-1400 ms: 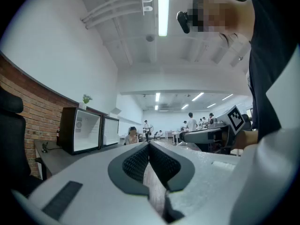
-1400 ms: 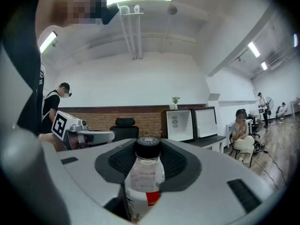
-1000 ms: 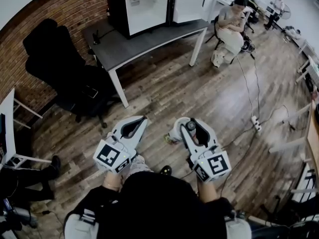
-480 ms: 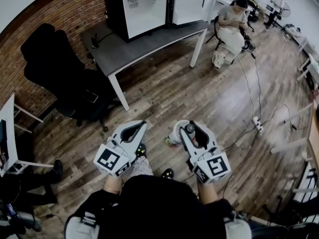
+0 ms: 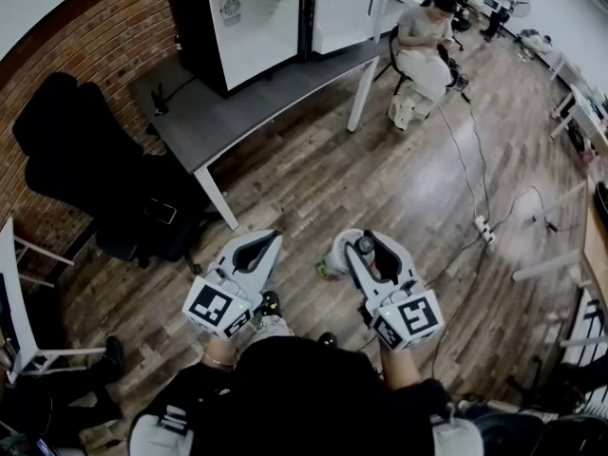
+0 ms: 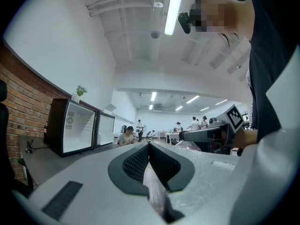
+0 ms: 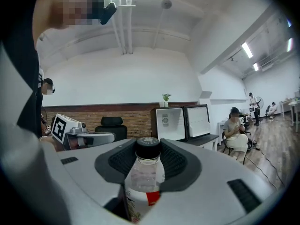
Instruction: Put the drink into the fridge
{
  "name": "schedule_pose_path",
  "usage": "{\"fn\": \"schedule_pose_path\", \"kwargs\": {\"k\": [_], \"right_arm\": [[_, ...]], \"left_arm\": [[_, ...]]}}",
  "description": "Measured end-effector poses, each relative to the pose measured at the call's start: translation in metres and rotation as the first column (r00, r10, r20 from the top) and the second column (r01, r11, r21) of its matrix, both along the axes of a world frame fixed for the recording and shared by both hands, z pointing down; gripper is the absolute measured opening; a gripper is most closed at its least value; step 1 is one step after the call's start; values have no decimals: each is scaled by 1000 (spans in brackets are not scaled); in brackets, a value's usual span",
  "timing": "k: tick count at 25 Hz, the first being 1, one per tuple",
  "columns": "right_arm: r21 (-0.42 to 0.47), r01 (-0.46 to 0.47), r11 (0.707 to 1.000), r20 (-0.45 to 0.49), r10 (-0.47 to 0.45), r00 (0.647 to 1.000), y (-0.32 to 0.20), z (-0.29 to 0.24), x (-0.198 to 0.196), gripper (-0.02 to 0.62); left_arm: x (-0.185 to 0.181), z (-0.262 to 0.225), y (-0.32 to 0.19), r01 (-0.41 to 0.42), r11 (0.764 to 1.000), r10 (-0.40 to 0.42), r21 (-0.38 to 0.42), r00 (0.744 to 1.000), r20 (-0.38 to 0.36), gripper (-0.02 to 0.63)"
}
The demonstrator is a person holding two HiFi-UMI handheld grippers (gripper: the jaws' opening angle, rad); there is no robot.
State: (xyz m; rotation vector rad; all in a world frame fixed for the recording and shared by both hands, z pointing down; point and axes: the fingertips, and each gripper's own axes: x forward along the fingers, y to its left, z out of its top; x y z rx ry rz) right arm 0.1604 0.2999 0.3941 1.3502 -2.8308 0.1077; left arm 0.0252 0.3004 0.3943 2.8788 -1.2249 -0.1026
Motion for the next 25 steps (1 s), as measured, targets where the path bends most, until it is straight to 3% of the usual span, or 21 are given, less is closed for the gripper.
{"fn": "schedule_pose_path", "kwargs": {"k": [17, 25], "right_arm": [[-3, -64, 998, -49, 63, 997, -113, -3, -70, 150], [-6, -109, 994, -50, 108, 993, -135, 3, -85, 150]], "left_arm": [[-81, 14, -122, -29, 999, 28, -22, 999, -41, -3], [-96, 17, -149, -78, 997, 78, -5, 996, -39, -5]]}}
